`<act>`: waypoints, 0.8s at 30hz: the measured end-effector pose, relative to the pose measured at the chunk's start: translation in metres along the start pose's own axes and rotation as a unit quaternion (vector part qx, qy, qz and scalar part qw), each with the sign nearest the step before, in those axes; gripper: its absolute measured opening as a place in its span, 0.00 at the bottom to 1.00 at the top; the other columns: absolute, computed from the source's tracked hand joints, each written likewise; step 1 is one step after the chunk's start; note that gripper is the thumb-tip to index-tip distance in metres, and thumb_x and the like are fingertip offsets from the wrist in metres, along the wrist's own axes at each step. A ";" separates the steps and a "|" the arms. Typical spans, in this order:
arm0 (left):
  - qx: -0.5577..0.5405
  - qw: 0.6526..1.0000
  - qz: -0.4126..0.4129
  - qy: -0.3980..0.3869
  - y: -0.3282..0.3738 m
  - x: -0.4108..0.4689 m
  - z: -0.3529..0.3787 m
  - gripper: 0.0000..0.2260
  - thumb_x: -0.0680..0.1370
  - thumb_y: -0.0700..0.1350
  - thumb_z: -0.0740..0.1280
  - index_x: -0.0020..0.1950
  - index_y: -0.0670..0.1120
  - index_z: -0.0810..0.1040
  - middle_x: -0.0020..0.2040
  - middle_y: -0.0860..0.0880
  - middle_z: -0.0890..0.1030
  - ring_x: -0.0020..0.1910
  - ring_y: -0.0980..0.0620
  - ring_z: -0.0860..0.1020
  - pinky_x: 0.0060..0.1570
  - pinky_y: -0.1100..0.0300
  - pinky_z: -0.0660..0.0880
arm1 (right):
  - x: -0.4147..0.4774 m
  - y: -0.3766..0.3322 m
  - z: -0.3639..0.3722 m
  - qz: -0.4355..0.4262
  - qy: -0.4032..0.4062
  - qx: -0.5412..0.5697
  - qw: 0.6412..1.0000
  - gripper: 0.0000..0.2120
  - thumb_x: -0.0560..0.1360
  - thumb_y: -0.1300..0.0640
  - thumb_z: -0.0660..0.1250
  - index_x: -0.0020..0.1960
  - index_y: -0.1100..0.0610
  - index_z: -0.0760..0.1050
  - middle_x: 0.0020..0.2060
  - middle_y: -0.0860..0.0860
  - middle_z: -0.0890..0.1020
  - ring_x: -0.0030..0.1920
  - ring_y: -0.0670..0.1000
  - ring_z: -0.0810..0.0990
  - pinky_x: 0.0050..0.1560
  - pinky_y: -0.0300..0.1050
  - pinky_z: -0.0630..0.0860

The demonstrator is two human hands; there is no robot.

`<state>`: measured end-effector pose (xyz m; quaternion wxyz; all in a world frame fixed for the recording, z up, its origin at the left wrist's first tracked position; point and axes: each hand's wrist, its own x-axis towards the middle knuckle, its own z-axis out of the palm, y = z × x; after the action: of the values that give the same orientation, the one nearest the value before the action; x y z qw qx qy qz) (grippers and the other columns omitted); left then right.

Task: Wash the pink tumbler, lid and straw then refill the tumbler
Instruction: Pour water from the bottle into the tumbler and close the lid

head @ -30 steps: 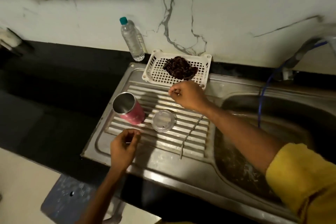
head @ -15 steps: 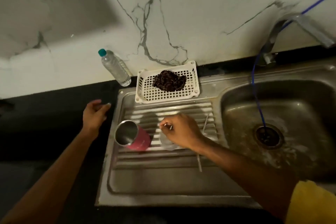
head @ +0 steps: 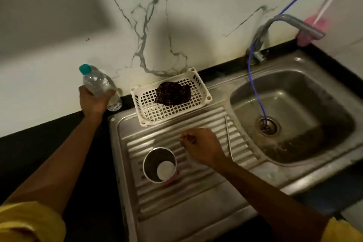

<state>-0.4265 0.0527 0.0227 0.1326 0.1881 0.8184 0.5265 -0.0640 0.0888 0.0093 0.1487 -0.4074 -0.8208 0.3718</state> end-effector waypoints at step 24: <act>-0.055 0.988 0.121 0.083 0.011 -0.314 -0.110 0.29 0.67 0.34 0.80 0.63 0.51 0.73 0.49 0.59 0.82 0.47 0.59 0.82 0.46 0.69 0.77 | -0.044 -0.199 -0.026 -0.465 -0.036 -0.029 0.884 0.19 0.76 0.38 0.69 0.53 0.52 0.84 0.32 0.41 0.77 0.31 0.42 0.74 0.32 0.35 0.71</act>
<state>-0.1895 -0.1731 0.0834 0.0097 0.2334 0.7679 0.5964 -0.1331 -0.0103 0.1751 0.2627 0.0310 -0.9313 0.2504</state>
